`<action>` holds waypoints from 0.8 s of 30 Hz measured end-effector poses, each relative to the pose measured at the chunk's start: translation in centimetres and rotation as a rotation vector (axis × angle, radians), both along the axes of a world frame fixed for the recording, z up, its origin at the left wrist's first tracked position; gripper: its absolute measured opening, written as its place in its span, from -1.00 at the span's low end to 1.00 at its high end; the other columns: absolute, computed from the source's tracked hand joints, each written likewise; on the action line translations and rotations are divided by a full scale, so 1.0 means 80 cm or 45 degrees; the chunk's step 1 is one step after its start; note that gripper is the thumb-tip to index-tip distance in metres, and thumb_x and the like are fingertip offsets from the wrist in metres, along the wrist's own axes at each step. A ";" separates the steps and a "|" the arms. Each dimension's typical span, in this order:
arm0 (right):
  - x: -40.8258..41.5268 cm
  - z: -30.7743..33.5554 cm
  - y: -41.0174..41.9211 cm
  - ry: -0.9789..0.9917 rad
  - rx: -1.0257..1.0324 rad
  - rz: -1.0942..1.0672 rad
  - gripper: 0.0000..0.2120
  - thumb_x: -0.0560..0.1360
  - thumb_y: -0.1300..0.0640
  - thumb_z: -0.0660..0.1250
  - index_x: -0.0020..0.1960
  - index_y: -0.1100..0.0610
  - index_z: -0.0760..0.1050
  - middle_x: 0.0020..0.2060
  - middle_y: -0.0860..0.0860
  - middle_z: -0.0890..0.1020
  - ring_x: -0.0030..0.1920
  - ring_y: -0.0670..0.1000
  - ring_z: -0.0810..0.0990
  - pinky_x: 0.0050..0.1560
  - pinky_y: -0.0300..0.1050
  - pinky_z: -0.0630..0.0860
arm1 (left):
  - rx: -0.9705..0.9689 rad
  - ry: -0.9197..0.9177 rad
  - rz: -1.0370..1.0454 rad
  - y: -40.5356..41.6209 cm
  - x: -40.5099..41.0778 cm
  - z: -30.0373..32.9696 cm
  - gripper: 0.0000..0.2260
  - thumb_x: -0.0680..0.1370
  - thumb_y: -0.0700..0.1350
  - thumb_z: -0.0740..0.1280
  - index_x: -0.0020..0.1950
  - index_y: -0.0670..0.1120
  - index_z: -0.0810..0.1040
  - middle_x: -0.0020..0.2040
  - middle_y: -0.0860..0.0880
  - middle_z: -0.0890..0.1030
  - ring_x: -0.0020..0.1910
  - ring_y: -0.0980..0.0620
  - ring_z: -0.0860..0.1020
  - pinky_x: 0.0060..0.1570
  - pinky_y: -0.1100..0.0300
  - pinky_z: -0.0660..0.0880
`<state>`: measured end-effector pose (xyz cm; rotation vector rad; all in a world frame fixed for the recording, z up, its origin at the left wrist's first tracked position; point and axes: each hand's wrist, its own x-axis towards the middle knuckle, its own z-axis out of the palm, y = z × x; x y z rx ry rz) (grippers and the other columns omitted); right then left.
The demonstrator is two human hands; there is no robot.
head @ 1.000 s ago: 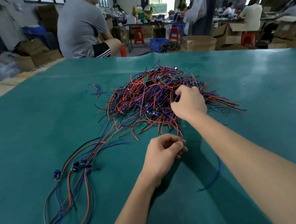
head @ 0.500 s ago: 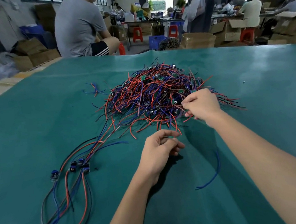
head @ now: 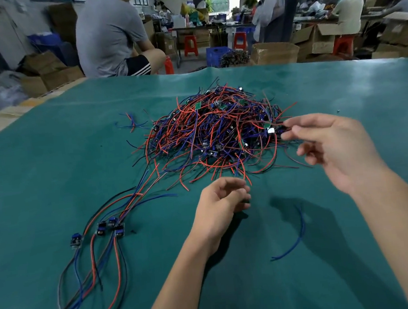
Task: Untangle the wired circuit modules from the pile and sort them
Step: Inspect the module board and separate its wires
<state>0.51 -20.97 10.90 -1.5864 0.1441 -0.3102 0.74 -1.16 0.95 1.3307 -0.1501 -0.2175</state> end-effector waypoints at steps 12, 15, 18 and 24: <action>-0.061 -0.097 0.062 0.239 -0.308 0.815 -0.88 0.62 0.25 0.35 -0.01 0.15 0.67 -0.19 0.10 0.76 -0.53 -0.10 0.42 -0.48 -0.35 0.34 | -0.127 0.129 -0.056 0.004 -0.003 0.006 -0.82 0.67 -0.16 0.24 0.06 -0.24 0.58 -0.25 -0.14 0.64 -0.43 0.03 0.56 -0.46 0.24 0.50; -0.055 -0.100 0.059 0.103 -0.307 0.514 -0.85 0.63 0.16 0.35 -0.09 0.05 0.64 -0.33 0.10 0.71 -0.55 -0.06 0.39 -0.49 -0.28 0.32 | -0.095 0.075 -0.090 0.002 -0.005 0.007 -0.84 0.66 -0.22 0.23 0.00 -0.22 0.59 -0.32 -0.08 0.61 -0.46 0.06 0.52 -0.49 0.26 0.46; -0.045 -0.105 0.047 -0.029 -0.338 0.050 -0.82 0.60 0.07 0.40 -0.18 0.01 0.56 -0.47 0.05 0.60 -0.52 -0.06 0.40 -0.41 -0.19 0.35 | 0.055 -0.047 -0.129 0.001 -0.007 0.007 -0.83 0.66 -0.21 0.24 -0.02 -0.18 0.62 -0.35 -0.01 0.58 -0.48 0.11 0.48 -0.49 0.32 0.39; -0.047 -0.103 0.052 0.033 0.129 0.330 -0.57 0.49 -0.09 0.43 -0.05 0.33 0.62 -0.51 0.09 0.51 -0.56 -0.04 0.47 -0.56 -0.34 0.29 | 0.143 -0.144 -0.552 0.001 -0.018 0.006 -0.81 0.61 -0.14 0.30 -0.17 -0.17 0.52 -0.33 -0.05 0.57 -0.47 0.09 0.49 -0.44 0.31 0.42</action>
